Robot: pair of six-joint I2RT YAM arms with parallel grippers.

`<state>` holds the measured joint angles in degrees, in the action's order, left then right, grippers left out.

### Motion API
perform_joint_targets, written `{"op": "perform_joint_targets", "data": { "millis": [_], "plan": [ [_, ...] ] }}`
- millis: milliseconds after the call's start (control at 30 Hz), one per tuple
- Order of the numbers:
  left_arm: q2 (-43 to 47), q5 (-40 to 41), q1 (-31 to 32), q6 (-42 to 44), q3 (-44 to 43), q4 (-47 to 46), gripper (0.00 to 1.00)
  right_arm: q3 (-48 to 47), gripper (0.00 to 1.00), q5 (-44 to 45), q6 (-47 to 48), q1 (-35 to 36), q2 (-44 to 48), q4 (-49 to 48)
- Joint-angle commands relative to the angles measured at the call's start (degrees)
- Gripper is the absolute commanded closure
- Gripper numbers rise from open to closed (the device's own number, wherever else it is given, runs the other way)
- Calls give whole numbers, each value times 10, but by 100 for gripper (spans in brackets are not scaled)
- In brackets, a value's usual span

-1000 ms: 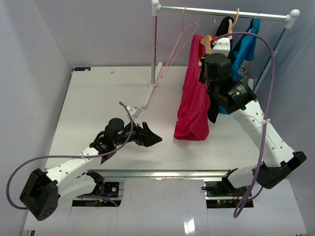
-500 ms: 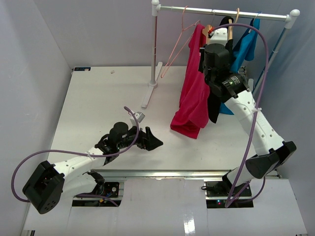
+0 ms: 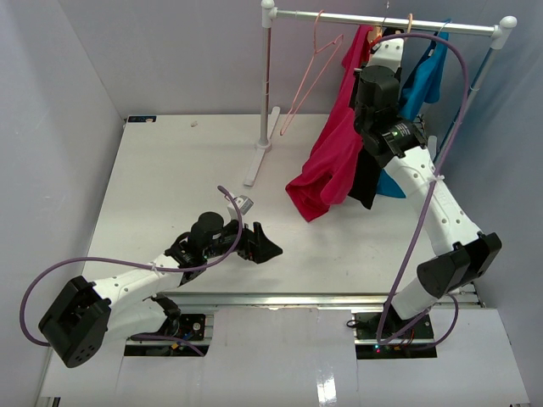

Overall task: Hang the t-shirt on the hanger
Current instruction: Place the hanger at the clothesline.

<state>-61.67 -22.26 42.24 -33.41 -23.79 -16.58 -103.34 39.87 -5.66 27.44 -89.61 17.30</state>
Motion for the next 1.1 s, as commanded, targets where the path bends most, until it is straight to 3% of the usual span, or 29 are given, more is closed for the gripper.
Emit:
{"op": "perform_joint_targets", "data": {
  "millis": [0, 267, 733, 767, 833, 1067],
  "plan": [
    [0, -2, 4, 9, -18, 3, 2, -17, 92, -12, -12, -18, -12, -86],
    [5, 0, 8, 12, -17, 4, 2, -79, 92, -38, 40, -23, -100, -95],
    [4, 3, 11, 15, -19, 10, 2, -17, 90, -53, 27, -23, -55, -96],
    [3, 3, 11, 15, -20, 10, 2, -13, 84, -66, 28, -24, -52, -95],
    [4, 1, 11, 19, -20, 9, 2, -8, 54, -86, 30, -23, -44, -93],
    [17, 12, 13, 30, -9, -4, 2, -43, 10, -147, 21, -23, -15, -28]
  ]
}}
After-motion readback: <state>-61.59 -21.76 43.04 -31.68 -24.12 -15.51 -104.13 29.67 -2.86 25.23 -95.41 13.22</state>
